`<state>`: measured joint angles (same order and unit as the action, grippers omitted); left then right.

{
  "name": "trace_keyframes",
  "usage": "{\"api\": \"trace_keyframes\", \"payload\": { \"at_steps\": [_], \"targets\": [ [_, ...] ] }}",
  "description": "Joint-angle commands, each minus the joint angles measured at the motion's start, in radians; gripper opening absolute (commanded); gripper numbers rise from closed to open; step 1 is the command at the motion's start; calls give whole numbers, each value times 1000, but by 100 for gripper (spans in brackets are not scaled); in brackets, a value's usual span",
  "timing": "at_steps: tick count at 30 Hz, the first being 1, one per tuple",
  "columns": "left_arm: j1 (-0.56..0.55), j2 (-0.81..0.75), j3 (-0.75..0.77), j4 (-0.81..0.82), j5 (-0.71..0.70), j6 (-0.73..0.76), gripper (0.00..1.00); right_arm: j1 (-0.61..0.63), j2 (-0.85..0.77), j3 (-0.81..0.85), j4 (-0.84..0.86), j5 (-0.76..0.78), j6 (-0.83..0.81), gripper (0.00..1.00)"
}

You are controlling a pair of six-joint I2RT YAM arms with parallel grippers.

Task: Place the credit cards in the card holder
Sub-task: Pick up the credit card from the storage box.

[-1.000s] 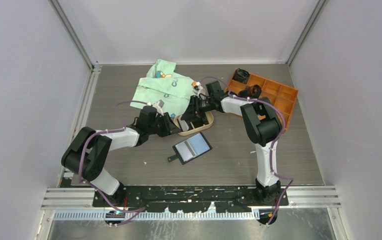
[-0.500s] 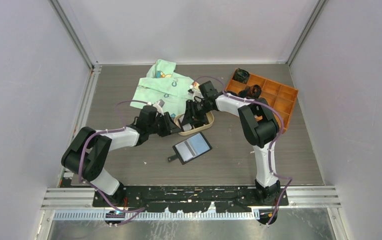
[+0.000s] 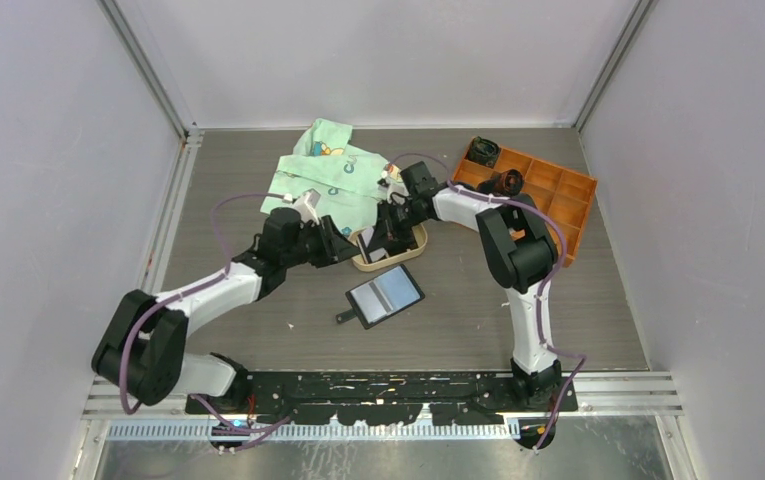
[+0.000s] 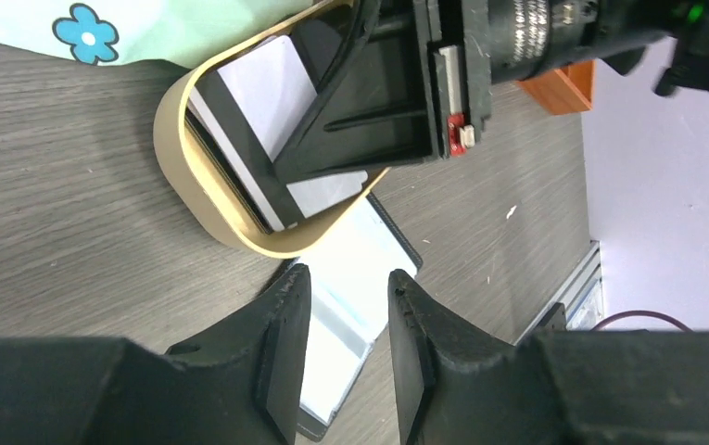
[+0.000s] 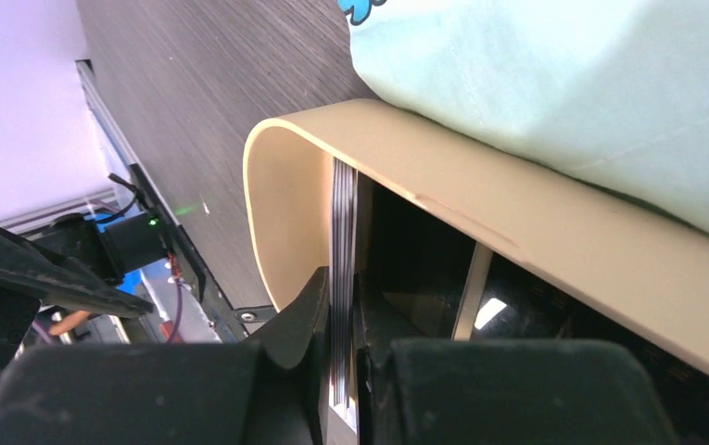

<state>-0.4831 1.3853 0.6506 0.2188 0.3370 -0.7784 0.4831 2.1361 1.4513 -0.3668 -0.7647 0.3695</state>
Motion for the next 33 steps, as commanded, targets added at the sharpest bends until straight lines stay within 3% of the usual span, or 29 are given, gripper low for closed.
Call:
{"api": "trace_keyframes", "payload": {
  "at_steps": [1,7,12,17,33],
  "targets": [
    [-1,-119,-40,-32,-33,52,38,-39,-66,19,42,-117,2,2],
    [2,-210,-109,-32,-47,50,41,-70,-72,8,42,-165,-3,7],
    [3,-247,-152,-32,-47,38,41,-73,-45,21,3,-157,-15,24],
    [2,-264,-171,-33,-52,31,41,-72,-34,30,-14,-148,-18,31],
    [1,-268,-171,-35,-44,27,41,-111,-41,30,-50,-155,-23,31]
  ]
}}
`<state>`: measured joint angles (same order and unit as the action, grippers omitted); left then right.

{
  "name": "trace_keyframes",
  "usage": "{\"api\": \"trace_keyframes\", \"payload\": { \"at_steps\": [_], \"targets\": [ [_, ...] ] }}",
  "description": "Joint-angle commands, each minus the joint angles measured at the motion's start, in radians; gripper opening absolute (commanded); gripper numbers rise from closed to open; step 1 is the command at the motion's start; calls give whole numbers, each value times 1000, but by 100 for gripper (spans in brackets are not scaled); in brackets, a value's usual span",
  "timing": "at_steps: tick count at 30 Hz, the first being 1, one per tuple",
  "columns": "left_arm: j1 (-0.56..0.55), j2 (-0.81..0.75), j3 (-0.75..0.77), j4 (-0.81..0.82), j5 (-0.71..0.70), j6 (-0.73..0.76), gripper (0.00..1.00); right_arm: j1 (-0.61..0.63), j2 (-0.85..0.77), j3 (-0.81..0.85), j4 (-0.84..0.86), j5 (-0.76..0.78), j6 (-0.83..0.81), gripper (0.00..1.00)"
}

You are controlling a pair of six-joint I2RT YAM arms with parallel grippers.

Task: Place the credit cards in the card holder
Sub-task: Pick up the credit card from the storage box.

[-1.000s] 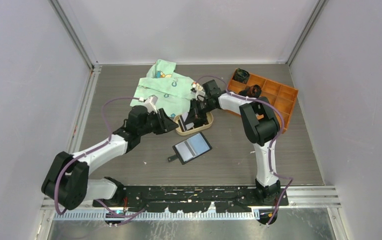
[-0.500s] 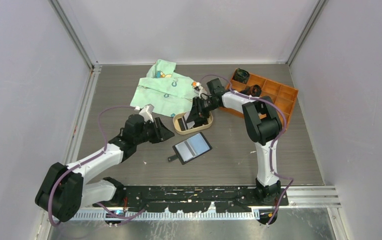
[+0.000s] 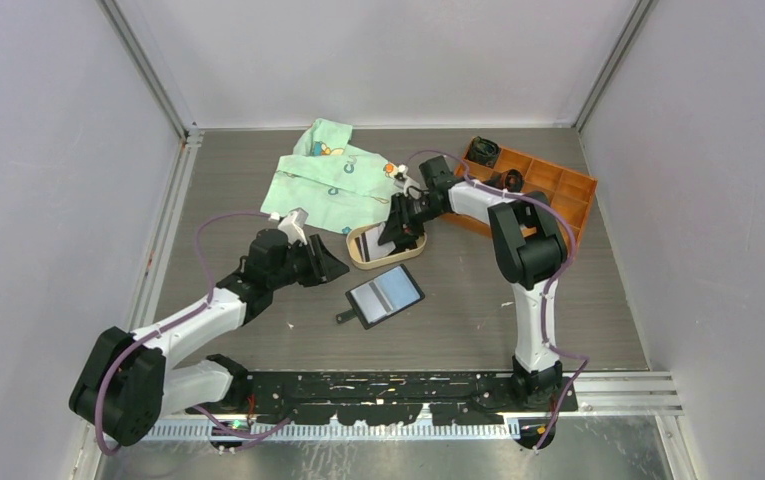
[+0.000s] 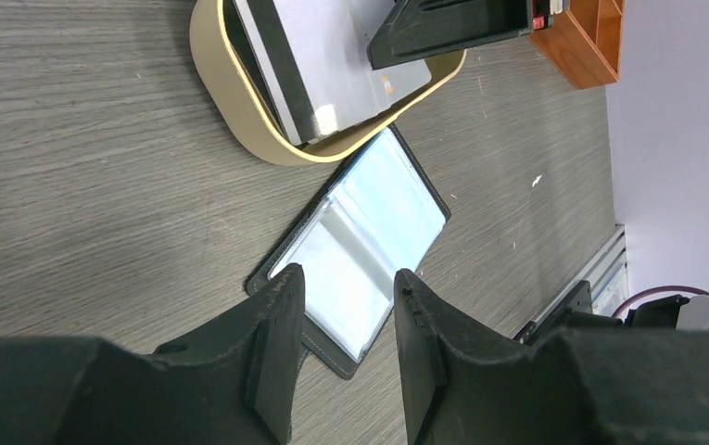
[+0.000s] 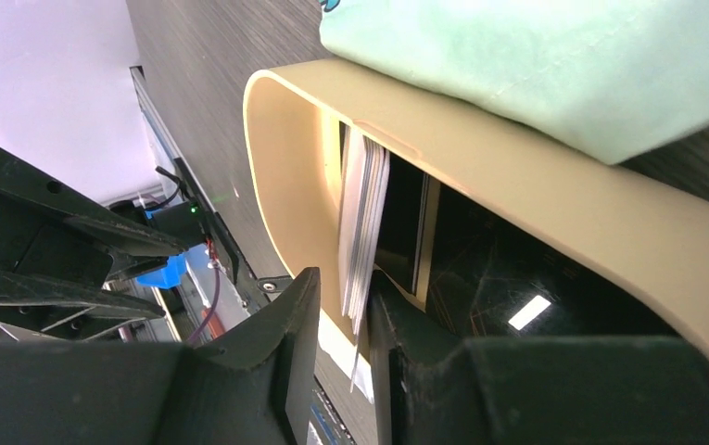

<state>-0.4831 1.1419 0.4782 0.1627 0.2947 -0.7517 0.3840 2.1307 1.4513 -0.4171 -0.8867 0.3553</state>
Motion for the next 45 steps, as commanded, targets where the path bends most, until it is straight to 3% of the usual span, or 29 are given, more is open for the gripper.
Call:
{"api": "trace_keyframes", "payload": {
  "at_steps": [1,10,19,22,34,41,45],
  "targets": [
    [1,-23,2,21,-1,0,41,-14,-35,28,1,-31,-8,30],
    [2,-30,5,21,4,-1,41,-42,-37,22,-15,-4,-13,22],
    [2,-44,-4,42,23,-16,41,-59,-59,24,-52,36,-68,4],
    [1,-53,-36,118,54,-46,42,-63,-90,22,-67,15,-112,3],
    [3,-91,-128,481,171,-138,59,-67,-322,-29,-85,-139,-296,2],
    [1,-146,-182,691,162,-209,73,-66,-454,-101,22,-281,-247,2],
    [1,-141,-183,803,161,-252,76,-61,-537,-150,134,-339,-171,1]
  ]
}}
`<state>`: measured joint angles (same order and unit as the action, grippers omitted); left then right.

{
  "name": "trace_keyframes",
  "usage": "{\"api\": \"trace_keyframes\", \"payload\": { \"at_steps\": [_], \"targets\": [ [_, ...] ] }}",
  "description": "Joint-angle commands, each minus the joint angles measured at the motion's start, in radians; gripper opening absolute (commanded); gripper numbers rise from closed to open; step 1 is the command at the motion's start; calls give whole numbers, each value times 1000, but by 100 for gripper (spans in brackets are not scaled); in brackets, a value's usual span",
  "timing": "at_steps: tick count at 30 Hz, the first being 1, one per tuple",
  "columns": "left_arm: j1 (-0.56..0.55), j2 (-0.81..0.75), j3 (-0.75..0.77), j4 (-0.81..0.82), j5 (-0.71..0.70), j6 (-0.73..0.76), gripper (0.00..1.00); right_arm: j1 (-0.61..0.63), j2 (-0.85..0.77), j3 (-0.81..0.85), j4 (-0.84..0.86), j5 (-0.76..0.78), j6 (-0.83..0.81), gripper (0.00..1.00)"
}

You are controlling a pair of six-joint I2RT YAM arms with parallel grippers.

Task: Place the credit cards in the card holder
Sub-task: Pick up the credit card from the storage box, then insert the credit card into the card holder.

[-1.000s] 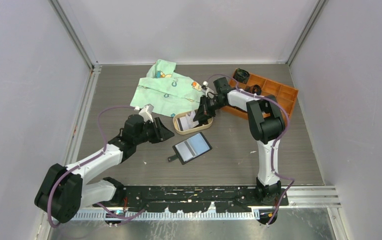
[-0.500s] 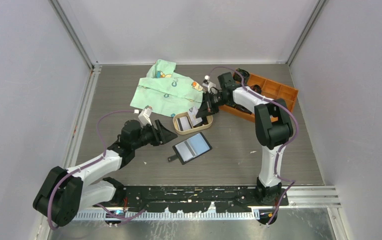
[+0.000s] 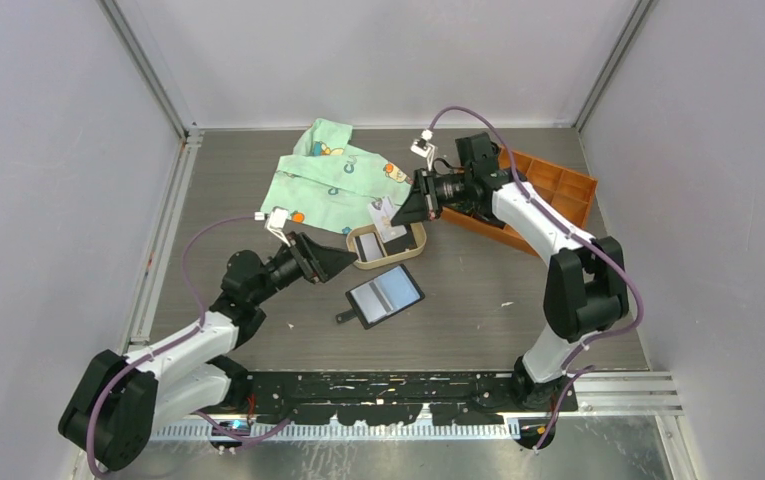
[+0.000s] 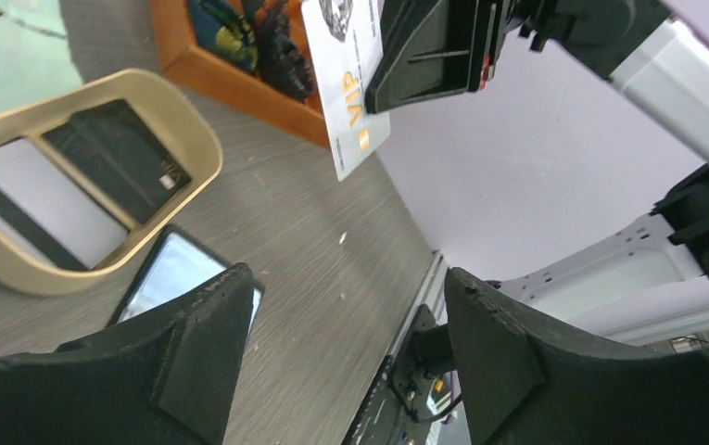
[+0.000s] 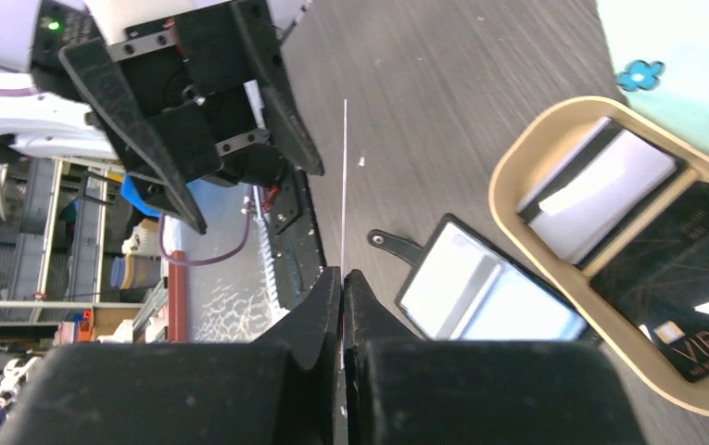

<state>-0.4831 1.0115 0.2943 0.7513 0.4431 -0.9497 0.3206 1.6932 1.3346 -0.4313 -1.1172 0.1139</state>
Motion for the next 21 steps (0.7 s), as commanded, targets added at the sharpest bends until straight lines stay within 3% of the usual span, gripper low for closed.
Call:
{"api": "trace_keyframes", "payload": {
  "at_steps": [1,6,16,18,21],
  "targets": [
    [1,-5,7,236,15,-64,76,5,-121,-46,180,-119,92,1],
    [-19,47,54,332,8,-89,76,14,-214,-106,307,-140,189,1],
    [-150,195,169,412,-36,-82,70,41,-262,-122,322,-157,196,1],
    [-164,217,182,426,-41,-85,67,52,-262,-124,322,-157,195,1],
    [-174,241,202,427,-39,-90,52,65,-263,-126,323,-157,191,1]
  ]
}}
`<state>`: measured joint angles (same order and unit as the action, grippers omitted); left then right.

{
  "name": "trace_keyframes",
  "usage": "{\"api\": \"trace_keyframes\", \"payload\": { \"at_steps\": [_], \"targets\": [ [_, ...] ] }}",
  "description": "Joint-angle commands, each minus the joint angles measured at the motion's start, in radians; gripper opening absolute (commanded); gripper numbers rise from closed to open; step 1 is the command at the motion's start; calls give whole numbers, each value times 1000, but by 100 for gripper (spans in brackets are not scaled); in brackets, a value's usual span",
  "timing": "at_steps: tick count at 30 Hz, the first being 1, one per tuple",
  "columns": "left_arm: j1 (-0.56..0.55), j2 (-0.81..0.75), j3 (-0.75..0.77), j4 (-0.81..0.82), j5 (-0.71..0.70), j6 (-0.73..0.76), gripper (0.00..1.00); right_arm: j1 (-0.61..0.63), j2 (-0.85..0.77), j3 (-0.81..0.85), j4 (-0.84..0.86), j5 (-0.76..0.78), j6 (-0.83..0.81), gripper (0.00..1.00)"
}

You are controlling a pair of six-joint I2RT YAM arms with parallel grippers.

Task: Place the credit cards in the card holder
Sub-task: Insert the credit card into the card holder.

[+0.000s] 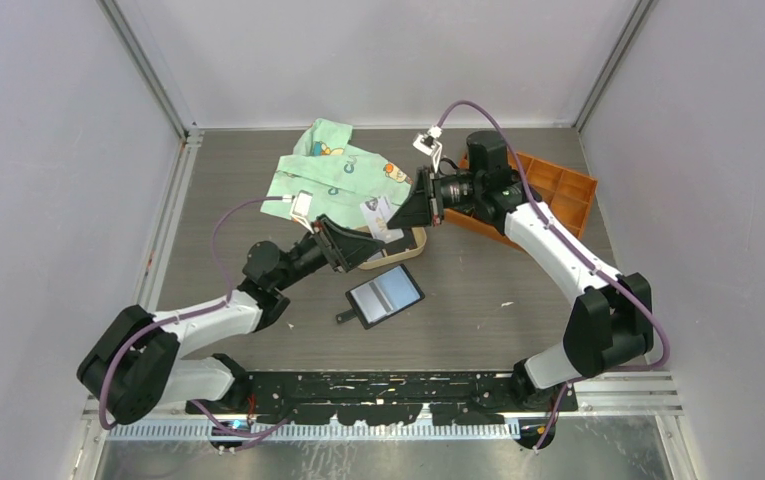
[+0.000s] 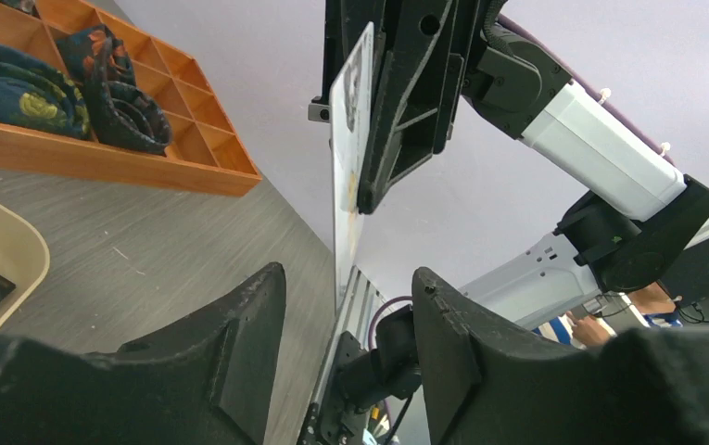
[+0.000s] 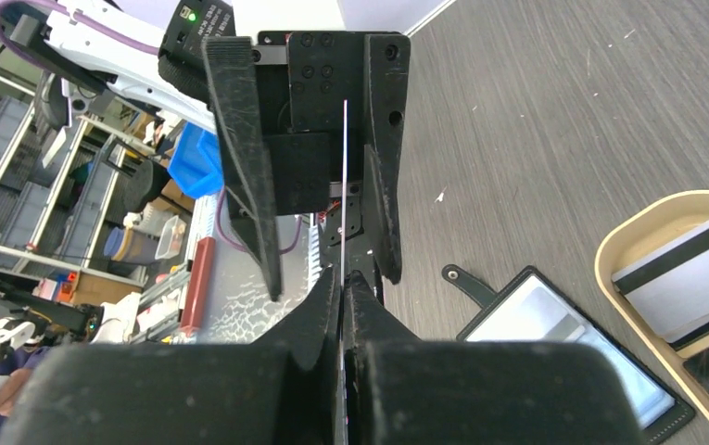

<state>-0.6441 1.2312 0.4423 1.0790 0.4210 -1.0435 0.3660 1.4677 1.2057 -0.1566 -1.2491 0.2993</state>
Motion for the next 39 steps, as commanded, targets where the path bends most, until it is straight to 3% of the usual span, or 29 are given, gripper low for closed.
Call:
{"api": "trace_keyframes", "payload": {
  "at_steps": [1,4,5,7,9,15,19,25,30,39],
  "targets": [
    [-13,28,59,100,-13,1,42,23,-37,1,47,-24,4,1],
    [-14,37,66,102,-2,0,4,26,-39,2,44,-22,-1,1],
    [-13,36,62,102,-2,3,0,25,-41,2,38,-19,-6,1],
    [-13,30,51,100,-4,17,0,27,-44,9,-5,-7,-48,6],
    [-14,18,37,82,1,40,0,27,-52,25,-93,10,-127,21],
    [-14,-58,-2,-92,84,178,0,20,-80,105,-473,89,-571,54],
    [-13,-96,-15,-215,184,266,0,18,-102,60,-527,42,-740,64],
    [-22,-106,-30,-223,253,289,0,41,-85,25,-501,0,-768,64],
    [-36,-70,-15,-226,268,307,0,69,-76,4,-419,3,-677,59],
    [-43,-40,-7,-226,276,320,0,79,-65,-1,-365,8,-604,30]
  ]
}}
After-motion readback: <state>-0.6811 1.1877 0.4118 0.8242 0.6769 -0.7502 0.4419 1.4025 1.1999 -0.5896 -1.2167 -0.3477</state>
